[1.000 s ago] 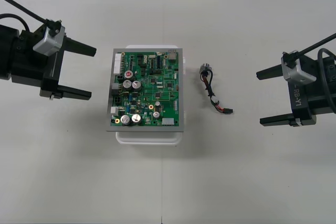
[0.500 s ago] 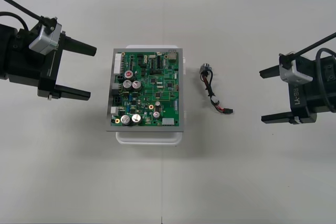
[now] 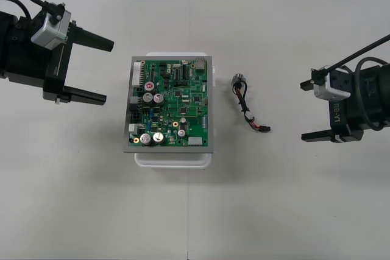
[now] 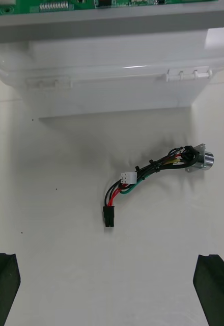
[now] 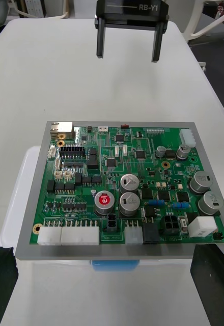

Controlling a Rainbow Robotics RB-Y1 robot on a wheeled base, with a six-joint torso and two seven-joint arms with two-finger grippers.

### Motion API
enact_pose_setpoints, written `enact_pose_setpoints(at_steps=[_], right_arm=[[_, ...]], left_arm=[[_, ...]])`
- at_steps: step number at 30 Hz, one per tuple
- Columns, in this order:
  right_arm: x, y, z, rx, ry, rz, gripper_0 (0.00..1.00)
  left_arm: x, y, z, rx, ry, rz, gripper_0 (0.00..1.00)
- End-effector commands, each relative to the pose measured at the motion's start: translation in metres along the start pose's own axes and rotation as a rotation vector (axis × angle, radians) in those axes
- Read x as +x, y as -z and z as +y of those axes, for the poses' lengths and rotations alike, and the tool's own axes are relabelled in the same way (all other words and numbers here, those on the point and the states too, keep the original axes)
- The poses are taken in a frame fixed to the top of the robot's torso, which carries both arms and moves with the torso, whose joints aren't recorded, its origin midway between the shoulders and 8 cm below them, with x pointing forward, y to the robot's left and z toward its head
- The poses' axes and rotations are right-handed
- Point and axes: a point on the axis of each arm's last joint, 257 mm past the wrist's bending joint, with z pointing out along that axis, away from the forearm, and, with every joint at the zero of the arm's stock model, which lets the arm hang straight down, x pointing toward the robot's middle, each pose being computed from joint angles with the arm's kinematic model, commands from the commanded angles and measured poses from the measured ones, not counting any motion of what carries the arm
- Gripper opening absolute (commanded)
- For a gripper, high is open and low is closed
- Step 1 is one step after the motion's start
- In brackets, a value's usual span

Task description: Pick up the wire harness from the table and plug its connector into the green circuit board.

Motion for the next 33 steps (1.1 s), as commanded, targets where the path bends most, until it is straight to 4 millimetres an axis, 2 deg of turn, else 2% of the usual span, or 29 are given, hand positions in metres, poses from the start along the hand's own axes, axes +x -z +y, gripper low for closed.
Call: enact_pose_setpoints(at_steps=[1, 16, 20, 26, 33], right_arm=[[-0.018, -0.006, -0.005, 0.018, 0.023, 0.024, 1.0], [-0.015, -0.017, -0.01, 0.029, -0.043, 0.079, 1.0], [-0.017, -0.022, -0.009, 0.024, -0.088, 0.092, 1.0], [-0.015, -0.025, -0.012, 0.031, -0.063, 0.121, 1.0], [-0.009, -0.029, -0.011, 0.024, -0.031, 0.169, 1.0]], left_arm=[[-0.01, 0.001, -0.005, 0.065, -0.016, 0.082, 1.0], [-0.031, -0.019, -0.006, 0.127, 0.008, 0.103, 1.0], [-0.046, -0.028, -0.006, 0.137, 0.065, 0.077, 1.0], [-0.069, -0.038, -0.003, 0.145, 0.118, 0.037, 1.0], [-0.085, -0.052, 0.004, 0.135, 0.092, 0.017, 1.0]])
